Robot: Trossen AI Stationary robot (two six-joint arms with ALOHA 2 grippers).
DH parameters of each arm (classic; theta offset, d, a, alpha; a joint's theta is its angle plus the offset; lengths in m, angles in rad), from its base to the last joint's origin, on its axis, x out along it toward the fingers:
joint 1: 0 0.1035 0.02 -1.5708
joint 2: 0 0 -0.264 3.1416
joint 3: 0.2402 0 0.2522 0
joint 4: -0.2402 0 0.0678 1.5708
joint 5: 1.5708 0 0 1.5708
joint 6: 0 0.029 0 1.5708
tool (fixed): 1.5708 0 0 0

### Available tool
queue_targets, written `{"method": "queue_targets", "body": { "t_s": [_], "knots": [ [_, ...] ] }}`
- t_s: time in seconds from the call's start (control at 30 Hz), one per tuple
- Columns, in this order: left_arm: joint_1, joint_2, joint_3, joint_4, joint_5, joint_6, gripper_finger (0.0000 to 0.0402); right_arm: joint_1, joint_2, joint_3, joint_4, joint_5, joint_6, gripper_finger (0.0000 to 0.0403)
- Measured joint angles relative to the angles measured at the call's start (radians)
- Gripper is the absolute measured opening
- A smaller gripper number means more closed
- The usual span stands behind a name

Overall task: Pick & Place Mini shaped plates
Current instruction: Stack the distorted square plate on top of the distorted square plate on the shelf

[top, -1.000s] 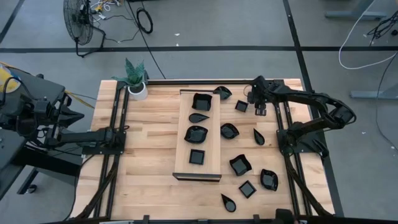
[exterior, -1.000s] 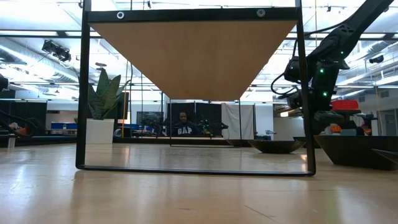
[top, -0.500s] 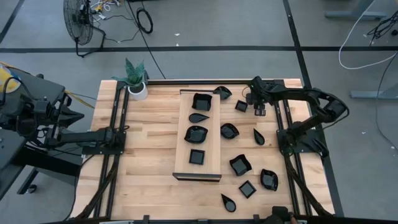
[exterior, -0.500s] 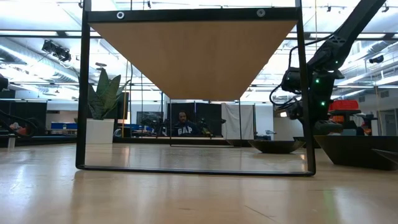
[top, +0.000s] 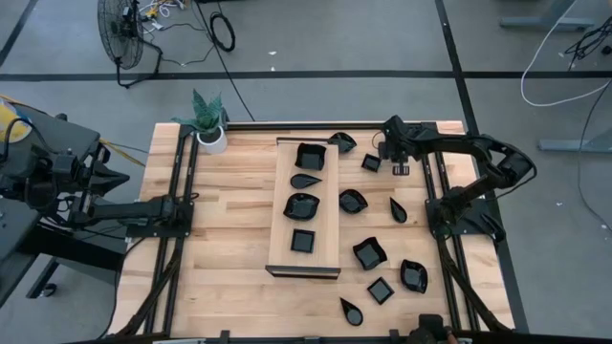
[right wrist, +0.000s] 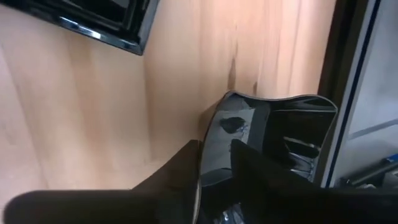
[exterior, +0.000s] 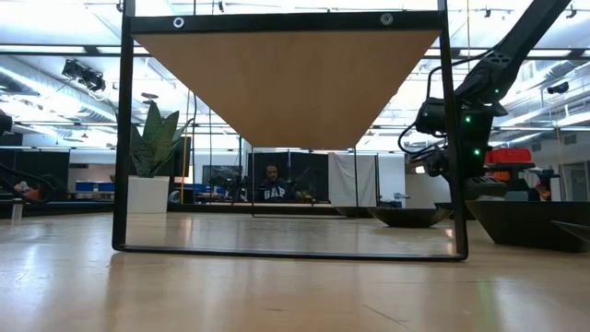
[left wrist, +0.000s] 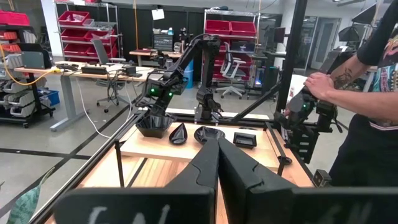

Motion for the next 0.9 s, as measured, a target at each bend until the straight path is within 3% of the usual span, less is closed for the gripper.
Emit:
{"method": "queue_targets", "body": {
  "t_s": [0.33,0.67,0.9],
  "knots": [
    [0.0,0.0,0.0,0.0,0.0,0.0,0.0014,-0.013,0.0,0.001,0.024,0.001,-0.022,0.004],
    [0.0,0.0,0.0,0.0,0.0,0.0,0.0014,-0.013,-0.002,0.012,0.036,0.002,0.022,0.0007],
    [0.0,0.0,0.0,0.0,0.0,0.0,0.0014,-0.013,-0.002,0.013,0.033,-0.005,0.027,0.0005]
  ]
}}
